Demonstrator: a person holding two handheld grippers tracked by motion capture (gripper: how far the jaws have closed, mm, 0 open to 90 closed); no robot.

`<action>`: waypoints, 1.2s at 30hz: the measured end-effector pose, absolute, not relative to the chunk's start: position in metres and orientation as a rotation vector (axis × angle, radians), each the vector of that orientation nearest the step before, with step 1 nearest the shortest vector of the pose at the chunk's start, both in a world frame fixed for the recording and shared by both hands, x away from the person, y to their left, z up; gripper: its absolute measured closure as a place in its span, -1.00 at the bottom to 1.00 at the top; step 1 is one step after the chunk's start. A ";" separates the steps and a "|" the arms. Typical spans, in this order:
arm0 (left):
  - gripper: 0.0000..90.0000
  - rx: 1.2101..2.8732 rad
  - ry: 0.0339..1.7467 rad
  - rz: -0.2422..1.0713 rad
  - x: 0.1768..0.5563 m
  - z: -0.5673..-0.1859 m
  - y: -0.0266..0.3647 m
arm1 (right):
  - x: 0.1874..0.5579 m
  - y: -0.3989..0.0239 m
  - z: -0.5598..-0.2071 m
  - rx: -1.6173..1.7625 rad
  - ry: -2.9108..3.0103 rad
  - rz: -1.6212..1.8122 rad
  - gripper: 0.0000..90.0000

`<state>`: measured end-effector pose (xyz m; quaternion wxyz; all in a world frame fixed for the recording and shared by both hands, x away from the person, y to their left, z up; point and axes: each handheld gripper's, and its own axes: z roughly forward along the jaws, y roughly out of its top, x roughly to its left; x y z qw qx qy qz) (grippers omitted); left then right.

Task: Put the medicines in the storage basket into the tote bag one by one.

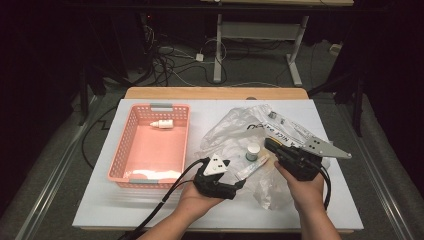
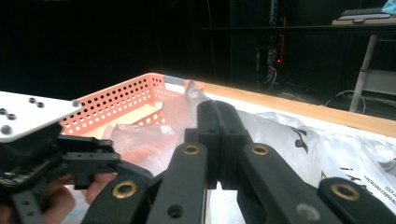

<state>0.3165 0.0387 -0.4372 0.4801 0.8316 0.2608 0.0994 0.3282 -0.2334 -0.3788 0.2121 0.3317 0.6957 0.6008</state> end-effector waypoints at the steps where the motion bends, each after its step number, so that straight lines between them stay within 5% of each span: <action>1: -0.61 2.028 0.637 0.242 0.314 -0.436 0.041 | 0.328 -0.233 -0.379 0.922 1.933 1.670 1.00; 5: -0.70 2.021 0.640 0.252 0.307 -0.430 0.052 | 0.328 -0.233 -0.379 0.918 1.934 1.668 1.00; 9: -1.00 2.021 0.669 0.233 0.301 -0.425 0.061 | 0.328 -0.232 -0.379 0.925 1.934 1.667 1.00; 36: -1.00 1.931 0.762 0.336 0.290 -0.407 0.153 | 0.328 -0.231 -0.380 0.926 1.936 1.658 1.00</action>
